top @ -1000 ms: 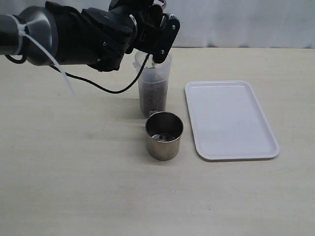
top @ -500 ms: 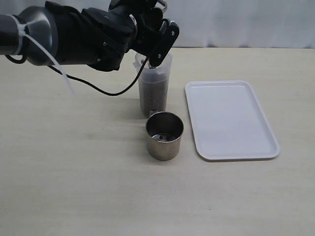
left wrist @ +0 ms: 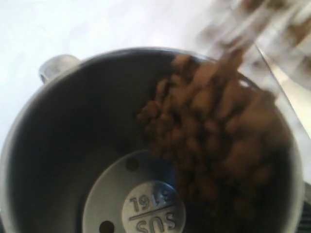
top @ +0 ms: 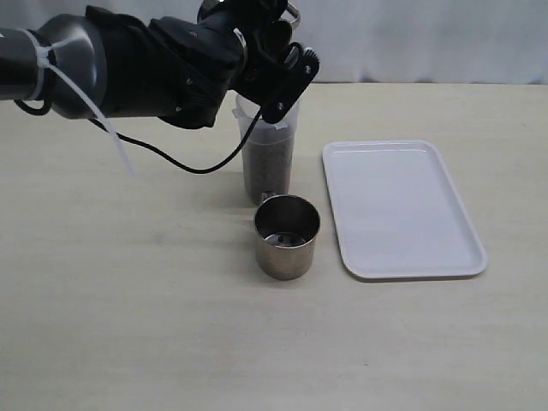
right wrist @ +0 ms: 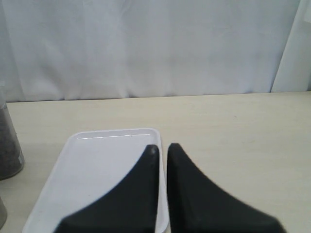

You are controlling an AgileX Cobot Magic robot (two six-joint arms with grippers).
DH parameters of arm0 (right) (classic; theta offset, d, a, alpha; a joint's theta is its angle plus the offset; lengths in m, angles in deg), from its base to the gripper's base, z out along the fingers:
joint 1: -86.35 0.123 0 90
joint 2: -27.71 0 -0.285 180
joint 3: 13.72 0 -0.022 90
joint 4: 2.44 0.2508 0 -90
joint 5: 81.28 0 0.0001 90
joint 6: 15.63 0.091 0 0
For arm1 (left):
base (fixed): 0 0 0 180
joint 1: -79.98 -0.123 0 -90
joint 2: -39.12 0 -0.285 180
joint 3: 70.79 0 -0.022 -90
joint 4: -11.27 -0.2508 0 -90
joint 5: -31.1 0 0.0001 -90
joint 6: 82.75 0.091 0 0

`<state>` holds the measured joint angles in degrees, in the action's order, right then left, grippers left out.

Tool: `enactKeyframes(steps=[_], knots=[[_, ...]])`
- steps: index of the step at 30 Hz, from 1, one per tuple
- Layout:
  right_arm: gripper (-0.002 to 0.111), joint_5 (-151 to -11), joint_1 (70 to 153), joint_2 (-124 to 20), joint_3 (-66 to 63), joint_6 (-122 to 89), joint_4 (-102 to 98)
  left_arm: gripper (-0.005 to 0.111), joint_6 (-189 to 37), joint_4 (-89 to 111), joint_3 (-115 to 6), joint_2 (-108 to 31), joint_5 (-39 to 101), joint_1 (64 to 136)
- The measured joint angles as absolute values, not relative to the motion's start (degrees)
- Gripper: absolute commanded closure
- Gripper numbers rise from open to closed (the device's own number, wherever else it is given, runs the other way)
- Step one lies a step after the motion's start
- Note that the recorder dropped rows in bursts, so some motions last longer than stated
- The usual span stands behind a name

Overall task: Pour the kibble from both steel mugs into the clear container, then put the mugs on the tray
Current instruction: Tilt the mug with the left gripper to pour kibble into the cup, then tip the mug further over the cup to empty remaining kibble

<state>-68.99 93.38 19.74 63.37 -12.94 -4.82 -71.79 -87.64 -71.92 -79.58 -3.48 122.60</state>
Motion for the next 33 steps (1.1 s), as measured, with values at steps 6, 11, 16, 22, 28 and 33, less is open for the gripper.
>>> enactKeyframes(steps=[6, 11, 16, 22, 28, 33], knots=[[0.104, -69.0, 93.4, 19.7, 63.4, -12.9, -4.8, 0.107, -68.9, -87.7, -71.9, -79.6, -3.5, 122.6], [0.104, -69.0, 93.4, 19.7, 63.4, -12.9, -4.8, 0.107, -67.9, -87.9, -71.9, -79.6, -3.7, 122.8], [0.104, -69.0, 93.4, 19.7, 63.4, -12.9, -4.8, 0.107, -66.3, -87.9, -71.9, -79.6, -4.8, 124.2], [0.104, -69.0, 93.4, 19.7, 63.4, -12.9, -4.8, 0.107, -65.0, -88.1, -71.9, -79.6, -7.6, 125.4], [0.104, -69.0, 93.4, 19.7, 63.4, -12.9, -4.8, 0.107, -63.2, -88.1, -71.9, -79.6, -9.6, 126.1], [0.104, -69.0, 93.4, 19.7, 63.4, -12.9, -4.8, 0.107, -61.6, -88.1, -71.9, -79.7, -10.8, 126.5]])
